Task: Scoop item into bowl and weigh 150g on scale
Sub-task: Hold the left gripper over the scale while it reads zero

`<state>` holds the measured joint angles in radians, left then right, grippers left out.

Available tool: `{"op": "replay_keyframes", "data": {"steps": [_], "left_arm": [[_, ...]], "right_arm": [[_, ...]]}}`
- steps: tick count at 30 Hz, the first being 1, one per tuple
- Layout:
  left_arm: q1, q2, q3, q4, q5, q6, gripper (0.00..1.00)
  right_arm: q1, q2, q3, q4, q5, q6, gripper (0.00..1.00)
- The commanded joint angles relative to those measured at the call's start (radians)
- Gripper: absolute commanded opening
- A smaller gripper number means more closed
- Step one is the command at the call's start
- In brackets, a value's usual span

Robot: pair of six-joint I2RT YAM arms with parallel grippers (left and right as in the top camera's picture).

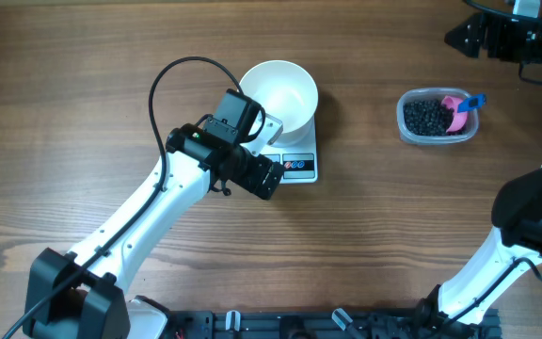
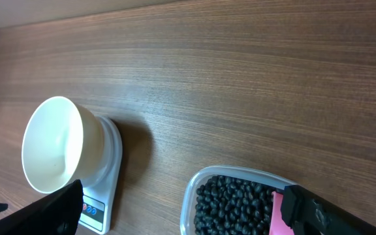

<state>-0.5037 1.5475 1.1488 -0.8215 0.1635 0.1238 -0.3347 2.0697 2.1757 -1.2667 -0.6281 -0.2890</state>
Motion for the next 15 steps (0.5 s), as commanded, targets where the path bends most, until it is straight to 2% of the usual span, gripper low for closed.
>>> {"op": "replay_keyframes", "data": {"steps": [1,15], "left_arm": [[-0.005,0.007,-0.006,0.003,0.019,0.019,1.00],[-0.004,0.007,-0.006,0.003,0.019,0.019,1.00]], "right_arm": [[0.004,-0.031,0.022,0.002,-0.016,0.004,1.00],[0.004,-0.031,0.022,0.002,-0.016,0.004,1.00]]}}
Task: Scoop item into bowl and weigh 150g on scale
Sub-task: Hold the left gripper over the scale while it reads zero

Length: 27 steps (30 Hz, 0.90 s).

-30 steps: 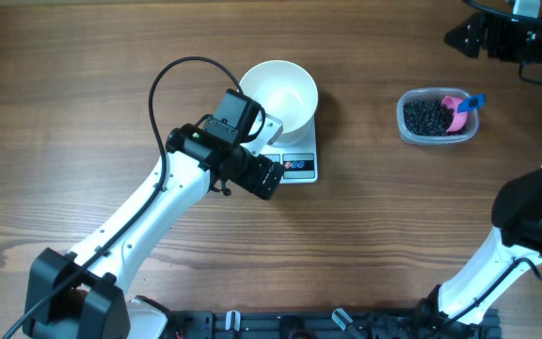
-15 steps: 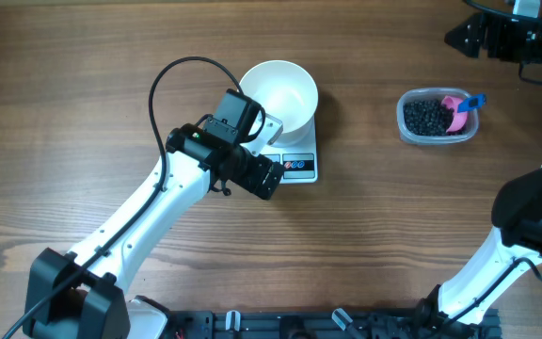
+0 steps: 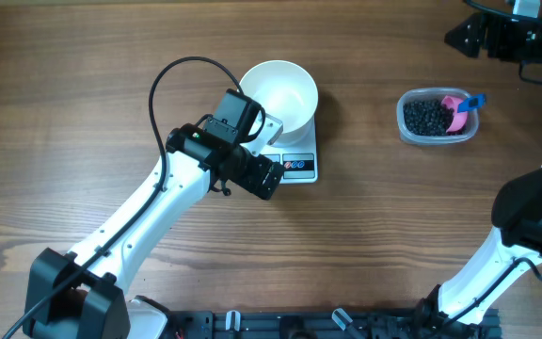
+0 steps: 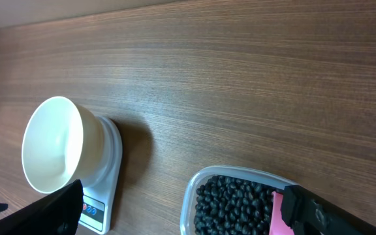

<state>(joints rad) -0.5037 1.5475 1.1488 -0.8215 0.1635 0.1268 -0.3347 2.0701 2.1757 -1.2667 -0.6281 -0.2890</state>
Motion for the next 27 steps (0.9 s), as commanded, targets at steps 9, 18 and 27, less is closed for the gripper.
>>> {"op": "replay_keyframes", "data": {"steps": [9,18,27], "left_arm": [[-0.004,0.007,-0.006,0.003,0.019,0.016,1.00],[0.068,0.007,-0.006,0.003,-0.019,0.016,1.00],[0.068,0.007,-0.006,0.003,-0.019,0.016,1.00]], "right_arm": [[0.004,-0.032,0.022,0.002,-0.016,0.004,1.00],[0.004,-0.032,0.022,0.002,-0.016,0.004,1.00],[0.004,-0.032,0.022,0.002,-0.016,0.004,1.00]]}}
